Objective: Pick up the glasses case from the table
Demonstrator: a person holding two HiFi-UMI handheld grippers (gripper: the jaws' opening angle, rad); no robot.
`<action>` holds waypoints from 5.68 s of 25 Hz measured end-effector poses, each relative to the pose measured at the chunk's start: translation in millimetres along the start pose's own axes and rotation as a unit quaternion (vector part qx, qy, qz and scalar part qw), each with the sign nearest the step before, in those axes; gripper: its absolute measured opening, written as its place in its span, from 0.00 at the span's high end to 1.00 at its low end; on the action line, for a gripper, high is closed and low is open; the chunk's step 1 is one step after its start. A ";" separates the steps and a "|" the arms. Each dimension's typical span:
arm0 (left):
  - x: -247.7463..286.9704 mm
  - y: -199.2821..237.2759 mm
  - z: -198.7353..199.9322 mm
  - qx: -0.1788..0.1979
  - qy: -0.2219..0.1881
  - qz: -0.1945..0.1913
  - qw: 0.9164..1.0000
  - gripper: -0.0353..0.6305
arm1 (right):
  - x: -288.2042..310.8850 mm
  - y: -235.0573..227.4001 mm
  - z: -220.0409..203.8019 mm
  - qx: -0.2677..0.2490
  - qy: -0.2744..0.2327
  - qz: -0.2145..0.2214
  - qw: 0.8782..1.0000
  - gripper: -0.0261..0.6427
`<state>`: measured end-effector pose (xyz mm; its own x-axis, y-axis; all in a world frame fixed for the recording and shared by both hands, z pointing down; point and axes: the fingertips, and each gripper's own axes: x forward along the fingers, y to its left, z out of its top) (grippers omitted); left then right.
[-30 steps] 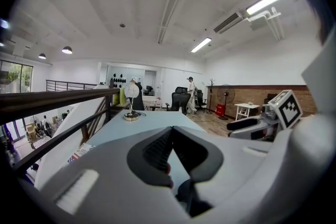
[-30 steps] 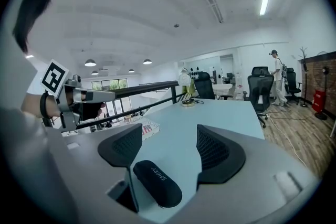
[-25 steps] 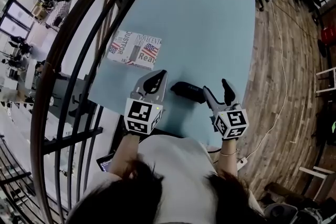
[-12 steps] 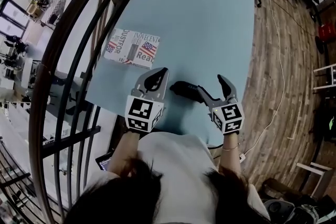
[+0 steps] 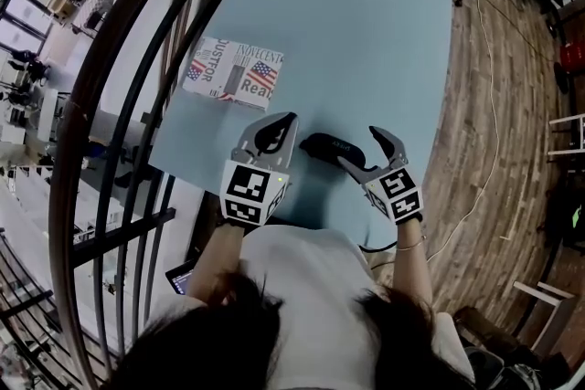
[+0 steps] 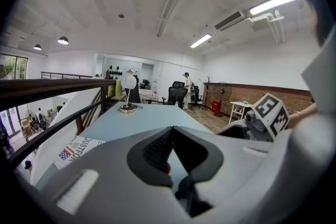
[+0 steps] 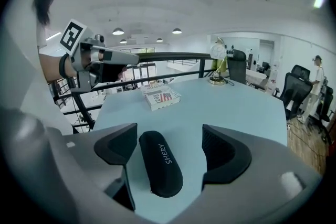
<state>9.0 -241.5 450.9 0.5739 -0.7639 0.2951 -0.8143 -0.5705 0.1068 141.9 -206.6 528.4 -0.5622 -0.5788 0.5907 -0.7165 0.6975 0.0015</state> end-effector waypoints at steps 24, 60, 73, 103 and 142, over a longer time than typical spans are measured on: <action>-5.1 3.3 -20.1 -0.034 0.013 0.028 0.999 0.86 | 66.9 40.1 -95.7 -0.116 0.173 0.131 0.969 0.39; -14.1 31.5 -32.8 -0.049 0.018 0.050 0.997 0.86 | 97.3 40.2 -122.6 -0.141 0.239 0.159 0.948 0.40; -15.6 34.6 -29.1 -0.047 0.014 0.053 0.997 0.86 | 95.6 40.6 -118.8 -0.159 0.235 0.157 0.946 0.46; -9.3 9.6 10.5 0.003 -0.021 0.007 1.000 0.86 | 39.8 -9.3 -31.4 -0.104 0.100 0.017 0.989 0.47; 27.3 -8.2 21.2 0.009 -0.009 -0.042 0.999 0.86 | -124.0 -66.9 55.8 0.167 -0.263 -0.183 0.932 0.46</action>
<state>33.2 -264.0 438.0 0.6410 -0.7187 0.2694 -0.7622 -0.6374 0.1131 236.5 -205.0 410.0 -0.3165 -0.9407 0.1218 -0.9395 0.2932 -0.1771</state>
